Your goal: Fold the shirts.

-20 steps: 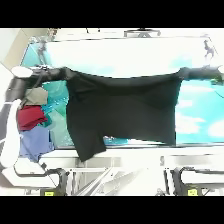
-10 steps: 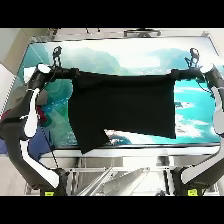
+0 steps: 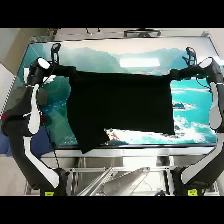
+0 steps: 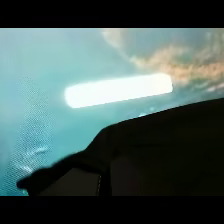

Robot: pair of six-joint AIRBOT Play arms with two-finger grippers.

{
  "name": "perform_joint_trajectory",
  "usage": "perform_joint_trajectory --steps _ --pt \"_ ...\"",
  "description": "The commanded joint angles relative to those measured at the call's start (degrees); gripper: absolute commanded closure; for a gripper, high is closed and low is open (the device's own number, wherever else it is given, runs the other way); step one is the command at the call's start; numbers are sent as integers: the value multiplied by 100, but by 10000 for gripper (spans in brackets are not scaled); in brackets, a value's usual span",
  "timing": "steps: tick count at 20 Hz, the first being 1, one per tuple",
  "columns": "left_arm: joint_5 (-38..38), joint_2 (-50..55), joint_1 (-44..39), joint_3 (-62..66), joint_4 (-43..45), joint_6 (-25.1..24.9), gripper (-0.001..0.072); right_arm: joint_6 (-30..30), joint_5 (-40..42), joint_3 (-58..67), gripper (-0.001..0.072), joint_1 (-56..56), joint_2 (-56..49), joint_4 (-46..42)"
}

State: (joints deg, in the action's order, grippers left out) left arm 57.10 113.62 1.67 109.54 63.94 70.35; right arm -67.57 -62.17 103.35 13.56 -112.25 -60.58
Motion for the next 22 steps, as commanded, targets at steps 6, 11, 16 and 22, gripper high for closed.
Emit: perform_joint_trajectory --steps 6,11,16,22 --pt "1054 199 -234 35 1381 632 690 -728 -741 9 688 -96 -273 -984" --pt "1130 369 -420 35 1464 732 690 -1049 -938 9 687 -264 -332 -1384" --pt "1434 365 -450 44 1414 730 596 -1062 -1137 11 524 -372 -295 -1381" --pt "2647 -55 -424 885 1453 809 427 -1416 -1987 317 246 -186 439 -1403"
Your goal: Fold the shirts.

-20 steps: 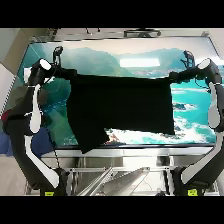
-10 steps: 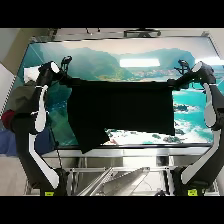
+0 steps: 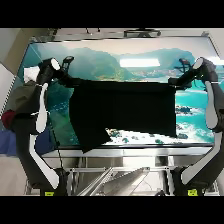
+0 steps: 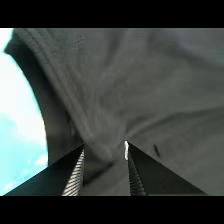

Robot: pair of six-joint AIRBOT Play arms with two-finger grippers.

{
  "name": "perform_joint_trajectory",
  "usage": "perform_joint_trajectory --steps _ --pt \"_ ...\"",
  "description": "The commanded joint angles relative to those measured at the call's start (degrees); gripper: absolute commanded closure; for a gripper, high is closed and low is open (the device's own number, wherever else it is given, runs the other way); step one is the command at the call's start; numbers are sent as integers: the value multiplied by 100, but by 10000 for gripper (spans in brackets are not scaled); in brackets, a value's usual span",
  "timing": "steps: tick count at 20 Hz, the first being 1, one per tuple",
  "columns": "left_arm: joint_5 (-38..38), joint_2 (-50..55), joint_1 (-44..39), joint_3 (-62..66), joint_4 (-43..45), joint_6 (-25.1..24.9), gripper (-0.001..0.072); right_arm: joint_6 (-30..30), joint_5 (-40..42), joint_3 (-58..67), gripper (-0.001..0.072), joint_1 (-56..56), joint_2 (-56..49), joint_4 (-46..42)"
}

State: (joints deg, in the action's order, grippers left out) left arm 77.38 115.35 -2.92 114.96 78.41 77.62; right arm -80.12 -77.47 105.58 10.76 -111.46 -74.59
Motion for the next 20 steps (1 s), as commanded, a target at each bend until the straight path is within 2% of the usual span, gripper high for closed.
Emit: perform_joint_trajectory --steps 1,5,7,11,15,20 --pt "734 -466 109 212 4 199 428 -160 -649 87 247 205 553 -2" --pt "920 -1600 555 -1491 -13 273 430 -142 -914 -879 248 876 1506 17" --pt "774 -2284 780 -2647 -63 210 430 -144 -953 -1954 248 1325 2114 31" --pt "278 -3657 1043 -4837 -59 166 429 11 -323 -4516 248 1993 3112 431" --pt "-57 -4614 1051 -6223 -229 170 429 415 310 -6006 248 2063 3281 595" --pt "-369 -5458 1058 -7407 -658 170 428 1152 925 -6446 250 2055 3202 1554"
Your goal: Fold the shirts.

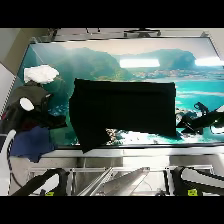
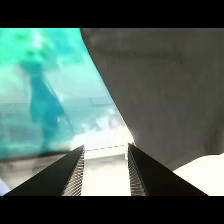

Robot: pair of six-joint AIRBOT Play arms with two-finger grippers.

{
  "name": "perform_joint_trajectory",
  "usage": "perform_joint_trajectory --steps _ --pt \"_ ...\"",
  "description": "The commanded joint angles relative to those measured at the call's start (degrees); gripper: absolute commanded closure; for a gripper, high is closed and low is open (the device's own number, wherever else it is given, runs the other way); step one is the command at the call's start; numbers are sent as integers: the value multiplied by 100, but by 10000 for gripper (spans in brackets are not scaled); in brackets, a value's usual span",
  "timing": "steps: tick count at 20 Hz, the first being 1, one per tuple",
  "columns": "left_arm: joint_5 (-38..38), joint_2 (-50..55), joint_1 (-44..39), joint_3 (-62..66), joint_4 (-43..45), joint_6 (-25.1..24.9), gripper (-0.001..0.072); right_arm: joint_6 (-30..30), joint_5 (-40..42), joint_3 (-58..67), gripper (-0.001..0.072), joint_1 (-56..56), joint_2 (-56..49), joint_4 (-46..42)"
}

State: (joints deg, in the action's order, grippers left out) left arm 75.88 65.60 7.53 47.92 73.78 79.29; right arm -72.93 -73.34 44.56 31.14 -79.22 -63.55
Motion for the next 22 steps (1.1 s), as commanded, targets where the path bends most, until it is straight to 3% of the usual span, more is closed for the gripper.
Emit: perform_joint_trajectory --steps 1,6,9,13,17,21,22 --pt "-304 -625 11 -935 -197 7 427 487 568 -343 250 17 -66 535" --pt "-1209 -1071 11 -1985 -1062 0 408 868 586 -343 251 -146 -400 1255" --pt "-1589 -752 9 -2256 -1239 -17 408 874 726 -341 251 -525 -474 1390" --pt "-1912 105 -17 -2076 -1331 -166 408 876 756 -341 251 -868 -474 1392" --pt "-1952 785 -332 -1572 -2280 -820 409 870 713 -341 252 -885 -472 1390" --pt "-1910 1064 -610 -1165 -2393 -835 416 874 710 -341 252 -885 -472 1384" --pt "-1908 1078 -608 -1106 -2398 -833 531 876 713 -339 252 -883 -472 1368"
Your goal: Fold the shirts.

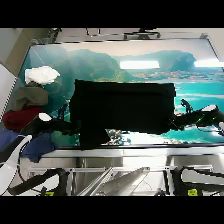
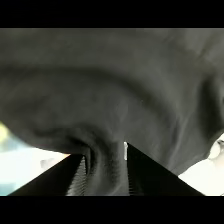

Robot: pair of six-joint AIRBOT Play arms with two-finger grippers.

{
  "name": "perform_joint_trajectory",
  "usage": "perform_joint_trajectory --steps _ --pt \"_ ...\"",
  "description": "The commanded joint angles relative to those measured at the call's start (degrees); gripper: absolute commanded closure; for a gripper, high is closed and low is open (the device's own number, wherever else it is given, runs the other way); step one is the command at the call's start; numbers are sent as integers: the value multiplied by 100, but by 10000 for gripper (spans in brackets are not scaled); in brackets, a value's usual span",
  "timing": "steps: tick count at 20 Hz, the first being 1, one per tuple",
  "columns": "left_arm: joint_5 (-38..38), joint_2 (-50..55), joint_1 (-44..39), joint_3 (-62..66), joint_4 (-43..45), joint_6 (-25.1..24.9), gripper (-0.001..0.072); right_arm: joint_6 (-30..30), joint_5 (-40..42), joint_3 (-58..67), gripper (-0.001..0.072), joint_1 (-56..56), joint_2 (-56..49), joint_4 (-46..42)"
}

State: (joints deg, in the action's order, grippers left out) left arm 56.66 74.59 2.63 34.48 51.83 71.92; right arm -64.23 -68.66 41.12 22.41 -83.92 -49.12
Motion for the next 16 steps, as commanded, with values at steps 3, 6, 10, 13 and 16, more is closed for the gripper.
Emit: perform_joint_trajectory --steps 3,6,10,13,16 --pt "55 175 -81 455 -181 -98 680 7 240 20 452 -7 -2 -74" --pt "372 175 -81 730 -170 -101 680 42 -37 214 485 0 2 -212" --pt "946 146 -83 1248 214 216 682 -348 -695 855 686 122 87 -870" --pt "970 -120 -83 1650 439 422 682 -575 -999 1252 686 278 214 -1325" --pt "1034 -420 -83 2035 431 529 682 -723 -1008 1495 686 284 424 -1674"
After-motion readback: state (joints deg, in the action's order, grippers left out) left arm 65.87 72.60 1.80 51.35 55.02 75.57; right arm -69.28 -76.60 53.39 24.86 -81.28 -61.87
